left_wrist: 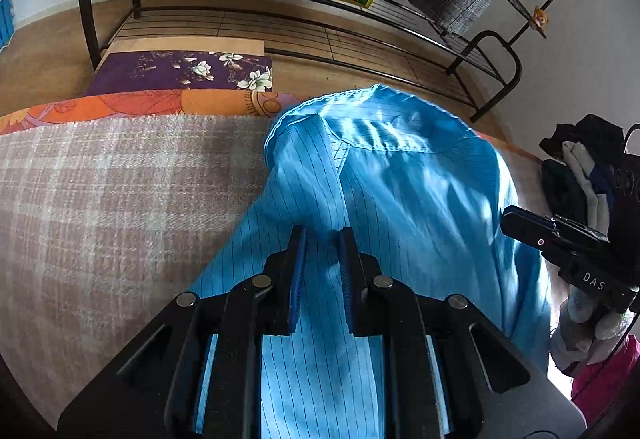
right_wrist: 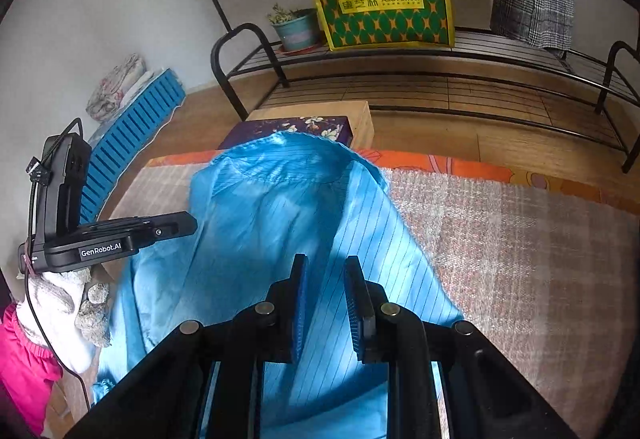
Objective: Fold large clothes
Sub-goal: 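Lift the coat by its collar with both tools and shake it out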
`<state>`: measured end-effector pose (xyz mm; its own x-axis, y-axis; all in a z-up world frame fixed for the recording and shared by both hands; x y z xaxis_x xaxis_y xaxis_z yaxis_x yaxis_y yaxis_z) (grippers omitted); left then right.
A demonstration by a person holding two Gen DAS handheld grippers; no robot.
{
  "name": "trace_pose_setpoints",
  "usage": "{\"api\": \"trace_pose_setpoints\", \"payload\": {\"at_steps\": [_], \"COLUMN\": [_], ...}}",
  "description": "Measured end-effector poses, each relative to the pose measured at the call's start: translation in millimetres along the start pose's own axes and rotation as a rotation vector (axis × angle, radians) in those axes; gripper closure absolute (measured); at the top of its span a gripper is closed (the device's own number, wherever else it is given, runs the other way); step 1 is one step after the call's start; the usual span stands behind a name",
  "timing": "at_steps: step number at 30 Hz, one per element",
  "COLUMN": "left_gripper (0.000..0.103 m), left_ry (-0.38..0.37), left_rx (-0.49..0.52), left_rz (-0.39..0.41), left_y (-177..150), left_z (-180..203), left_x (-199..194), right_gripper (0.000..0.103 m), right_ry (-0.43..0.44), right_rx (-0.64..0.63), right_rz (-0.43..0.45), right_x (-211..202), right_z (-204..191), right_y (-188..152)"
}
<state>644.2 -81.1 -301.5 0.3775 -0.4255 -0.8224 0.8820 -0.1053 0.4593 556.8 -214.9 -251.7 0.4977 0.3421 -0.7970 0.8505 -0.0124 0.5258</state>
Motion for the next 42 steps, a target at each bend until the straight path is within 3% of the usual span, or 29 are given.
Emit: {"api": "trace_pose_setpoints", "payload": {"at_steps": [4, 7, 9, 10, 11, 14, 19, 21, 22, 23, 26, 28, 32, 42], "left_gripper": [0.089, 0.088, 0.070, 0.053, 0.049, 0.049, 0.049, 0.050, 0.056, 0.070, 0.093, 0.098, 0.100, 0.101], "left_ry": [0.017, -0.033, -0.057, -0.070, -0.082, -0.110, -0.119, -0.094, -0.077, -0.069, -0.062, -0.068, -0.081, -0.100], "left_rx": [0.046, 0.042, -0.004, -0.035, -0.067, -0.140, -0.153, -0.128, -0.121, -0.112, -0.103, -0.096, -0.089, 0.000], "left_rz": [0.021, 0.038, 0.069, 0.086, 0.103, 0.057, -0.012, -0.015, -0.008, -0.005, 0.001, 0.024, 0.063, 0.168], "left_y": [5, 11, 19, 24, 28, 36, 36, 36, 37, 37, 37, 37, 40, 25], "left_z": [3, 1, -8, -14, -20, -33, -29, -23, -21, -19, -15, -13, -7, 33], "left_x": [4, -11, -25, -30, -33, -22, 4, 10, 12, 13, 15, 10, -9, -91], "right_gripper": [0.086, 0.081, 0.073, 0.069, 0.064, 0.047, 0.047, 0.048, 0.053, 0.067, 0.085, 0.093, 0.099, 0.102], "right_ry": [-0.037, -0.010, 0.029, 0.047, 0.060, 0.073, 0.063, 0.050, 0.041, 0.039, 0.024, 0.014, 0.000, 0.009], "right_rx": [-0.025, -0.034, -0.037, -0.031, -0.017, 0.055, 0.128, 0.121, 0.119, 0.119, 0.118, 0.092, 0.060, 0.043], "right_rz": [-0.020, -0.039, 0.002, 0.029, 0.049, 0.066, 0.034, 0.015, 0.006, -0.003, -0.008, 0.001, 0.033, 0.145], "right_x": [19, 14, 0, -7, -12, -12, 16, 27, 32, 36, 41, 37, 20, -49], "right_z": [4, 4, 6, 9, 13, 30, 41, 37, 35, 33, 27, 21, 13, -13], "right_y": [-4, -3, 4, 7, 12, 23, 32, 34, 34, 34, 33, 33, 36, 34]}}
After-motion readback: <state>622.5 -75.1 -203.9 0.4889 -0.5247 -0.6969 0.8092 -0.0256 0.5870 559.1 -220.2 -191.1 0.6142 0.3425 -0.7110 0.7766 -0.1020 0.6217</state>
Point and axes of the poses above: each gripper's, at about its wrist camera, not at the fingertips, and x roughly the way its jaws point, z to its right, y to its top, the point moved 5 cm from there along x, roughly the way its jaws point
